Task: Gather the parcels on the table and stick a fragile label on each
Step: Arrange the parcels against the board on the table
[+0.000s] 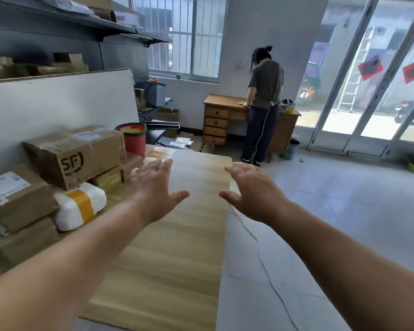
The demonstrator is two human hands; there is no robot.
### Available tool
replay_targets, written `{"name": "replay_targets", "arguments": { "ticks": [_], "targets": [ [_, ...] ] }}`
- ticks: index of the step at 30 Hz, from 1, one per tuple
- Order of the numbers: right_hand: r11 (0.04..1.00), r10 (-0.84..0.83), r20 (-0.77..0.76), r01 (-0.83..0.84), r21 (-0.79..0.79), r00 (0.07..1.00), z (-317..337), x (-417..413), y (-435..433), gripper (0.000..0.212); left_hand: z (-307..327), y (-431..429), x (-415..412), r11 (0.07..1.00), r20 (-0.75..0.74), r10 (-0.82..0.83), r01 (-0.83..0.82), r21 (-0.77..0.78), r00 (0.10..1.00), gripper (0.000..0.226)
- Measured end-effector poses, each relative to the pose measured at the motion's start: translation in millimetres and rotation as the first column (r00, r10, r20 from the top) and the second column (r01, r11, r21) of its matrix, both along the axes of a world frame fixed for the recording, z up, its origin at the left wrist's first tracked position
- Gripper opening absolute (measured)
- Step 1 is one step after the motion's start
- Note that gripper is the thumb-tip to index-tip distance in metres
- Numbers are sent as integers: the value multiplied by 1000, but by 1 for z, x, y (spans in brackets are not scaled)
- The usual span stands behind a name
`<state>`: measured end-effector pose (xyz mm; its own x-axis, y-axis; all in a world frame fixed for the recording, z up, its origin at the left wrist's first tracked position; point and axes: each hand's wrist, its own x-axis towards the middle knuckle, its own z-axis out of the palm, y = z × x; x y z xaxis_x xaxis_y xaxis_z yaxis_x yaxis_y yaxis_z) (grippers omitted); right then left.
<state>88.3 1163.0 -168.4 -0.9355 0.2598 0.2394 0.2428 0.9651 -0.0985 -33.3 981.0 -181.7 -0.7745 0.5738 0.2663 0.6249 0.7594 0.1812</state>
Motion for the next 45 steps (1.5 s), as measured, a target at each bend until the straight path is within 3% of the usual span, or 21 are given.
{"name": "replay_targets", "arguments": {
  "ticks": [9, 22, 33, 45],
  "targets": [
    [999, 48, 78, -46, -29, 996, -8, 27, 123, 71, -20, 107, 34, 997, 50, 76, -75, -13, 996, 88],
    [995, 74, 78, -69, -67, 994, -14, 0, 218, 69, -20, 197, 2, 993, 14, 102, -100, -67, 995, 89],
    [986, 161, 119, -155, -54, 980, -15, -123, 301, 72, -23, 276, -103, 982, 47, 188, -186, -34, 981, 89],
    [925, 378, 102, -370, -89, 920, -23, -259, 331, 72, -27, 287, -179, 912, 102, 410, -405, -63, 906, 89]
  ]
}}
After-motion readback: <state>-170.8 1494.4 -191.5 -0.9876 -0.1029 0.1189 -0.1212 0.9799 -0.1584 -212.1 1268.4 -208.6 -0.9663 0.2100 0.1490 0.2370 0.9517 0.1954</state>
